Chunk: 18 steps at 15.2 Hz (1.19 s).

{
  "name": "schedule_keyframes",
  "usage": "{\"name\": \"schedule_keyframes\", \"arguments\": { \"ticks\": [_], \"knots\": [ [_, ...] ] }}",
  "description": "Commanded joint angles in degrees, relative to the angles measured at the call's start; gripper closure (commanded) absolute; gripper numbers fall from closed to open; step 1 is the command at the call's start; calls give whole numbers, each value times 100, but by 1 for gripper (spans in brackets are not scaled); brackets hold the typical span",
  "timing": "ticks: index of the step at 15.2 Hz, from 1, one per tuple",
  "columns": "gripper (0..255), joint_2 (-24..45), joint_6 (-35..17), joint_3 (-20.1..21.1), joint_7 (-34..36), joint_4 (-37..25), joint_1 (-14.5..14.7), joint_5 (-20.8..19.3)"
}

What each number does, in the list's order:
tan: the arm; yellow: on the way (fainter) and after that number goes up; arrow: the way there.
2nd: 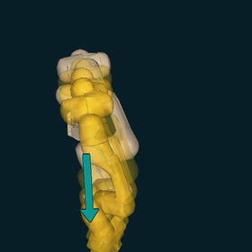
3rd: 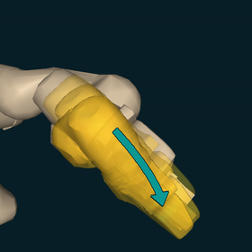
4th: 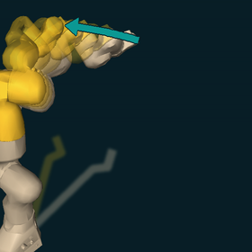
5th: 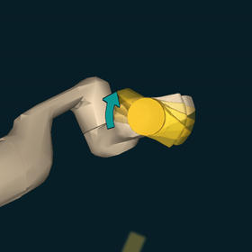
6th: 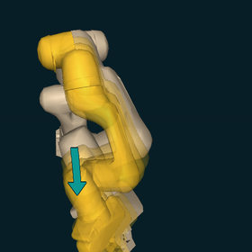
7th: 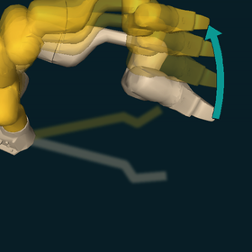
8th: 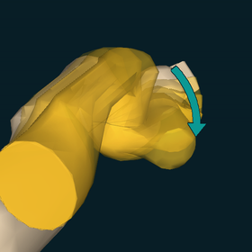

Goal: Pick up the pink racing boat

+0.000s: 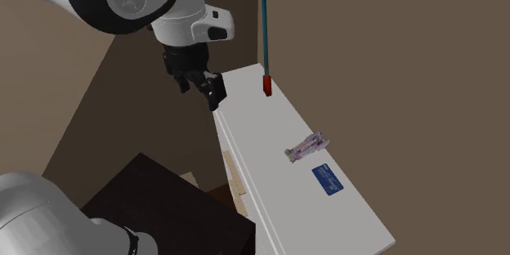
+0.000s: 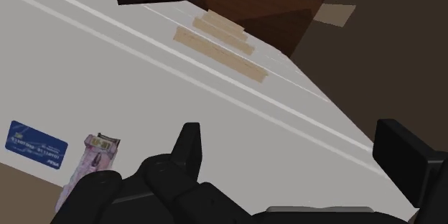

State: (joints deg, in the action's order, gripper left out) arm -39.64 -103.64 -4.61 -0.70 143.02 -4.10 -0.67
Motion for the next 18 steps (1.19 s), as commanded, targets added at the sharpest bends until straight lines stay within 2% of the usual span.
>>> {"name": "schedule_keyframes", "arguments": {
  "ticks": [1,10,18],
  "knots": [
    [0,281,-424,-120,-35,54,-117,-110],
    [0,1657,-2073,-626,-116,-48,-553,-427],
    [0,3079,-3312,-1093,-271,-572,-833,-376]
  ]
}}
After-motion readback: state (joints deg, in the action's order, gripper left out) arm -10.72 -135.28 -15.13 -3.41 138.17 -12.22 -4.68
